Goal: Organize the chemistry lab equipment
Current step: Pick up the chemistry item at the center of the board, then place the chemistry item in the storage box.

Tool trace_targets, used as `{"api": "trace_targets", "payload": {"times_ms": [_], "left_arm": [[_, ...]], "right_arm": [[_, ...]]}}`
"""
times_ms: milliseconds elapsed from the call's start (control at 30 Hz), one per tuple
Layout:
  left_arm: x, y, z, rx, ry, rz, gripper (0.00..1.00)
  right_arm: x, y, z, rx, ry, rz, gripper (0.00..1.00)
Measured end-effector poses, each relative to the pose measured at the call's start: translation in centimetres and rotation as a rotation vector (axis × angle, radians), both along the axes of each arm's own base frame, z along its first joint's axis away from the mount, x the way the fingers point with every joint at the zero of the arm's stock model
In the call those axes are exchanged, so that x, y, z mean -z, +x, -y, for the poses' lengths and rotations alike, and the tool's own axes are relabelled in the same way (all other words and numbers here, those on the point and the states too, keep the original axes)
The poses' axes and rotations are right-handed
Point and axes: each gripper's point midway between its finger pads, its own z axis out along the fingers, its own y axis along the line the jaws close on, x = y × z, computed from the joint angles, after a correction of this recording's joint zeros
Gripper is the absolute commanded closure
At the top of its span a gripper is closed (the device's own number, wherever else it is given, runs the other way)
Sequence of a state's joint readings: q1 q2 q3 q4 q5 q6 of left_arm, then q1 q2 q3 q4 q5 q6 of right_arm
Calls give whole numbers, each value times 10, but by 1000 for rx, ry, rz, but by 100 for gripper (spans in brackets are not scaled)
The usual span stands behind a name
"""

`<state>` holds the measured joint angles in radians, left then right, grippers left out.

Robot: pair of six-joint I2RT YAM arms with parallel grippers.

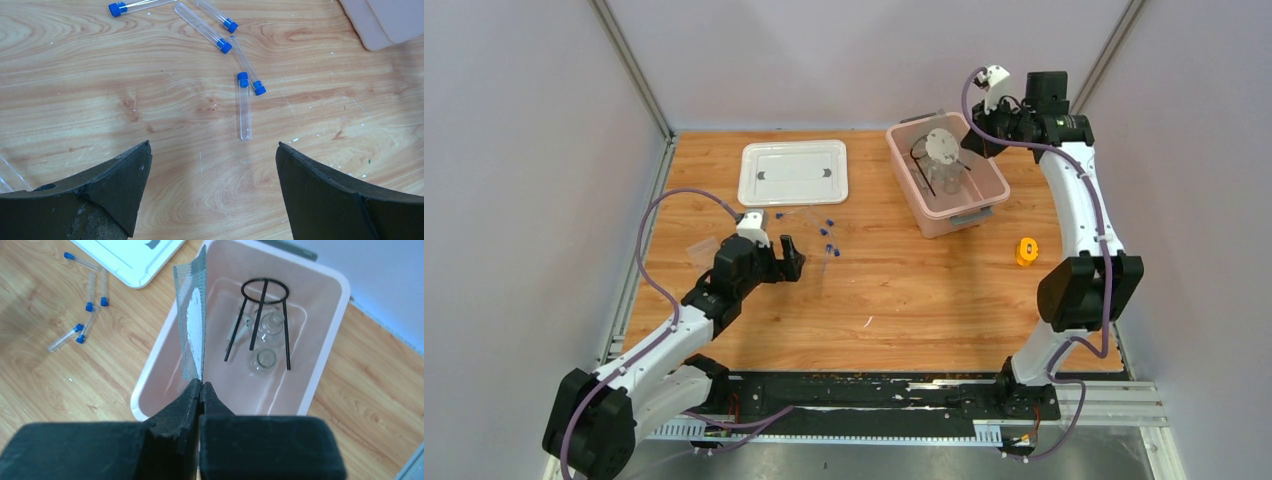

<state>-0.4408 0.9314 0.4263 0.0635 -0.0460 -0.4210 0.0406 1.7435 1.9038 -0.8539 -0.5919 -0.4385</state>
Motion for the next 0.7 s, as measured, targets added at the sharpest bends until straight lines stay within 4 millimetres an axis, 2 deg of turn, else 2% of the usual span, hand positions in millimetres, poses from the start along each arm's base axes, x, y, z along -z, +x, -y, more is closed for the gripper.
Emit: {"api": "trace_targets", "payload": {"times_ms": [133, 400, 600, 700], "left_arm": [[3, 0, 0, 0, 4, -8, 0], [3, 0, 0, 0, 4, -8, 0], [3, 0, -2, -9, 8, -6, 0], [2, 0, -3, -16, 9, 0, 0]], "right_arm": [[23, 5, 12, 22, 7, -55, 100], [76, 15, 15, 11, 16, -186, 100], [99, 18, 27, 29, 9, -243, 99], [108, 19, 31, 40, -6, -262, 96]]}}
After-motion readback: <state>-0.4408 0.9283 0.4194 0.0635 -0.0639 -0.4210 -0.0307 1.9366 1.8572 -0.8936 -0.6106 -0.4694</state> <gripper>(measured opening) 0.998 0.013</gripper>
